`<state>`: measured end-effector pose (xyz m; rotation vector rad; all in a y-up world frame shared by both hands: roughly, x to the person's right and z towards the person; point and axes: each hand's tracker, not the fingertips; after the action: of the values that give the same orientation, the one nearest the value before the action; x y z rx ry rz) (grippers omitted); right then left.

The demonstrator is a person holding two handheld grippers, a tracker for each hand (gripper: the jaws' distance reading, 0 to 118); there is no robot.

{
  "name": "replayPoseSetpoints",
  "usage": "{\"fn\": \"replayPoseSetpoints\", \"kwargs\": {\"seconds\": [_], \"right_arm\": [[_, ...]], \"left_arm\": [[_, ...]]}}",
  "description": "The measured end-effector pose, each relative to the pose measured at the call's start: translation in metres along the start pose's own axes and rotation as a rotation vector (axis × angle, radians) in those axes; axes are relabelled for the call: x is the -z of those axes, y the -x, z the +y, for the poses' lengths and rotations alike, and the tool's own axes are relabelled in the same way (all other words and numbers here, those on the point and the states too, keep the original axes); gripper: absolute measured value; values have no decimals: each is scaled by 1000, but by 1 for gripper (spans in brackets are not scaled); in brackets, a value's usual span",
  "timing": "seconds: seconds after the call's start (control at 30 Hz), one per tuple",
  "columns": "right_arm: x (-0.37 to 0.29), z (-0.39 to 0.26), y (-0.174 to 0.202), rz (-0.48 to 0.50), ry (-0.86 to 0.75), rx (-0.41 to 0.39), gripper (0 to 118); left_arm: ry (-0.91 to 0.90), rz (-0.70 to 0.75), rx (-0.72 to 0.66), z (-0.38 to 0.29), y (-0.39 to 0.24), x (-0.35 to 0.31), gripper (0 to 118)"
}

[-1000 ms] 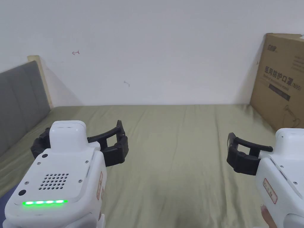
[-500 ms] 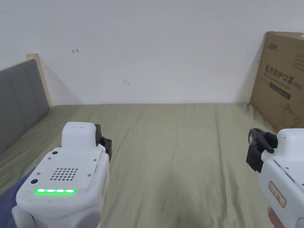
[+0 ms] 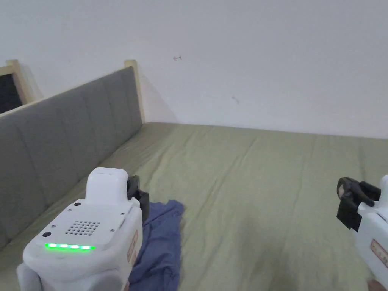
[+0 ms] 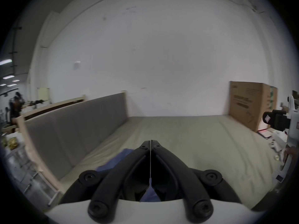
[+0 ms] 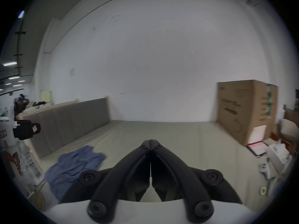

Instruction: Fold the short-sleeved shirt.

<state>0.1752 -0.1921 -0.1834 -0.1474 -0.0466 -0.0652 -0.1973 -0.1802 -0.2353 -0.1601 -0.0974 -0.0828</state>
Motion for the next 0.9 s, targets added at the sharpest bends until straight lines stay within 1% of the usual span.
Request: {"fn": "replayPoseSetpoints", "kwargs": {"seconds": [0.1,0.17,0.27,0.33,0.4,0.43,0.5,0.57,0.6,0.67,0.7,0.73,0.8,0.83,0.87,0.9], "right_arm": [[21,-2,53,163,33,-42,0],[28,-3,77,235,49,-52,0],[32,-4,94,261,60,-70,0],[34,-4,95,274,77,-84,0],[34,-5,91,279,102,-95,0],[33,-6,87,283,116,-100,0],[31,-7,78,280,147,-120,0],[29,-9,68,264,172,-148,0],[27,-10,63,254,185,-163,0],[22,-13,54,236,206,-182,0],[20,-14,49,227,218,-188,0],[19,-16,44,219,231,-190,0],[16,-20,35,197,263,-193,0],[16,-23,30,184,279,-194,0],[16,-25,25,169,297,-194,0],[15,-28,21,154,314,-193,0]], "left_arm": [[10,153,2,-10,51,-22,0],[26,194,-17,-17,72,-33,0],[51,188,-59,-23,84,-36,0],[53,177,-68,-23,81,-33,0],[93,116,-68,-20,80,-15,0],[158,79,-67,-16,81,1,0],[443,-75,-112,-16,86,54,0],[700,-213,-218,-35,93,108,0],[787,-268,-284,-50,96,133,0],[924,-274,-363,-75,100,170,0],[949,-247,-356,-85,101,185,1],[961,-220,-341,-94,100,197,6],[979,-165,-322,-108,99,222,46],[993,-139,-313,-116,98,234,59],[1019,-116,-289,-125,95,243,68],[1026,-92,-279,-134,92,251,94]]}}
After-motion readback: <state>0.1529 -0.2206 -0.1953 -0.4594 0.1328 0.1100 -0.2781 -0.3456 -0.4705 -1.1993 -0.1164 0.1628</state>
